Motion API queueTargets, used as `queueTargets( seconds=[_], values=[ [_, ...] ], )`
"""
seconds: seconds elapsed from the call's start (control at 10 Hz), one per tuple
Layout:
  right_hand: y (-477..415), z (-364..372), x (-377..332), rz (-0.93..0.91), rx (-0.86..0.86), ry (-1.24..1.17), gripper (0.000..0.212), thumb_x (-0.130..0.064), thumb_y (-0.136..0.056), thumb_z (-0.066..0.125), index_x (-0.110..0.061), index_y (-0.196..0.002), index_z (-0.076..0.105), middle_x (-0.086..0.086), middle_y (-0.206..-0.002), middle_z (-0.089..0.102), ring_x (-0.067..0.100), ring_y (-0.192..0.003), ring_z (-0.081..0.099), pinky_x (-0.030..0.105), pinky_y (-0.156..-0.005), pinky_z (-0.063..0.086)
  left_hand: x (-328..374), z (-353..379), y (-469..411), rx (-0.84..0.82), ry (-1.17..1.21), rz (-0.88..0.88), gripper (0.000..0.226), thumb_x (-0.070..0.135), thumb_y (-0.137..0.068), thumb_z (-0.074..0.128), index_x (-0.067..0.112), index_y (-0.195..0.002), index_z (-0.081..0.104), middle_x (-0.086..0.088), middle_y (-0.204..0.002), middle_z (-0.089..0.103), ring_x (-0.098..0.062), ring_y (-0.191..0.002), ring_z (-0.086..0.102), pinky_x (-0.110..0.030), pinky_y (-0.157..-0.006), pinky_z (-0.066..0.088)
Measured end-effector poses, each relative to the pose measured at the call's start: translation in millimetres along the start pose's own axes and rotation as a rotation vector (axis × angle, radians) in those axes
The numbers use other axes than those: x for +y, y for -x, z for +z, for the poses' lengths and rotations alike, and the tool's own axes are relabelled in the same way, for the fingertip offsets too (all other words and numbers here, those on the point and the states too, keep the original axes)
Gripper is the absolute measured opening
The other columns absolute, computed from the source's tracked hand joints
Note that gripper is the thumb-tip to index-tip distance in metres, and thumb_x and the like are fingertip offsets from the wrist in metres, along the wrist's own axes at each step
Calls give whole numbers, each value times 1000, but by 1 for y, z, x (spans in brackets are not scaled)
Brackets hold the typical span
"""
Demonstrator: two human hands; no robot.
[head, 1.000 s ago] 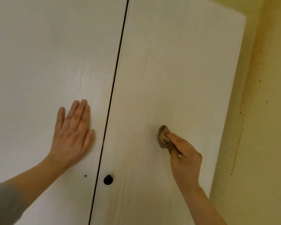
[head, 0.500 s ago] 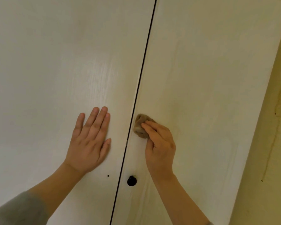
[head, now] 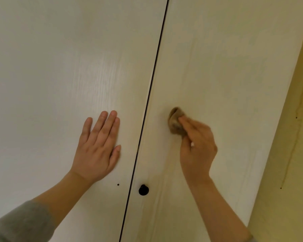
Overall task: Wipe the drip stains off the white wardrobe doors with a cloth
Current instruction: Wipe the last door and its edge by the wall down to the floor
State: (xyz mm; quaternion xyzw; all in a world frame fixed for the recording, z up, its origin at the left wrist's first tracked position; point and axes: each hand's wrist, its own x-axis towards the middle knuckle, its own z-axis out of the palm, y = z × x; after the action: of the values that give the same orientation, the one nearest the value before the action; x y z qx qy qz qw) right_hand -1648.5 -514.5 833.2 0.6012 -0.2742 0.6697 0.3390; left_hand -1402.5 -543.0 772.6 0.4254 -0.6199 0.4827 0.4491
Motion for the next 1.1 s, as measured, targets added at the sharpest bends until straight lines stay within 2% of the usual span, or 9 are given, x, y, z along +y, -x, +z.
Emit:
queueTargets(
  seconds=[0.1,0.2,0.4,0.5,0.6,0.7,0.8,1.0,1.1],
  values=[
    [-12,10,12,106,-8,22,37,0,-84,47,-6,-111,73,6,-113,70,19,-106,61,17,-98,45,0,-1,0,5,-3,4,64,32,-98,32,-2,-153,27,-18,-162,21,-34,-151,18,-55,-122,11],
    [19,13,11,100,-20,27,37,-2,-85,46,-7,-108,74,0,-112,67,16,-106,59,16,-100,42,0,0,1,15,8,5,64,31,-98,33,-3,-152,28,-18,-162,22,-34,-151,18,-56,-121,13],
    [111,-11,-2,46,-248,-49,33,-1,-86,48,-8,-101,76,-11,-111,63,8,-106,59,16,-99,44,-2,0,-2,-13,3,-2,64,31,-98,32,-3,-152,27,-20,-162,20,-35,-151,17,-58,-121,12],
    [110,-27,-5,85,-312,-89,37,8,-77,58,-10,-103,76,-15,-109,63,7,-101,62,16,-96,47,6,-9,-4,5,62,-1,63,29,-98,34,-3,-152,28,-22,-161,22,-38,-150,18,-61,-120,12],
    [55,-29,1,86,-187,-62,47,14,-67,60,-7,-106,75,-10,-107,63,17,-98,65,20,-95,48,25,-13,-15,30,134,15,61,29,-100,32,-3,-152,27,-20,-161,21,-36,-151,16,-61,-120,10],
    [-20,-21,20,39,-15,-1,45,15,-70,57,-5,-106,74,0,-107,70,22,-98,66,22,-95,47,37,-4,-25,4,117,-55,63,30,-100,30,-2,-154,24,-18,-163,18,-34,-152,13,-56,-122,7],
    [-63,-7,41,45,-5,29,46,14,-73,52,-6,-108,74,7,-111,72,25,-104,66,25,-97,47,38,5,-26,1,60,-68,63,30,-100,28,-3,-153,24,-19,-162,20,-34,-151,14,-57,-122,8],
    [-3,-7,50,-69,-95,40,41,6,-79,49,-6,-110,73,-2,-116,66,15,-108,58,13,-103,35,38,11,-26,44,47,-51,63,30,-100,28,-3,-153,24,-19,-162,20,-35,-151,15,-58,-121,9],
    [70,-23,43,-100,-194,-4,34,3,-88,46,-5,-105,74,-5,-115,64,9,-112,57,18,-104,39,37,13,-26,32,36,-47,64,31,-100,27,-3,-154,23,-19,-163,18,-35,-152,14,-58,-121,9]
  ],
)
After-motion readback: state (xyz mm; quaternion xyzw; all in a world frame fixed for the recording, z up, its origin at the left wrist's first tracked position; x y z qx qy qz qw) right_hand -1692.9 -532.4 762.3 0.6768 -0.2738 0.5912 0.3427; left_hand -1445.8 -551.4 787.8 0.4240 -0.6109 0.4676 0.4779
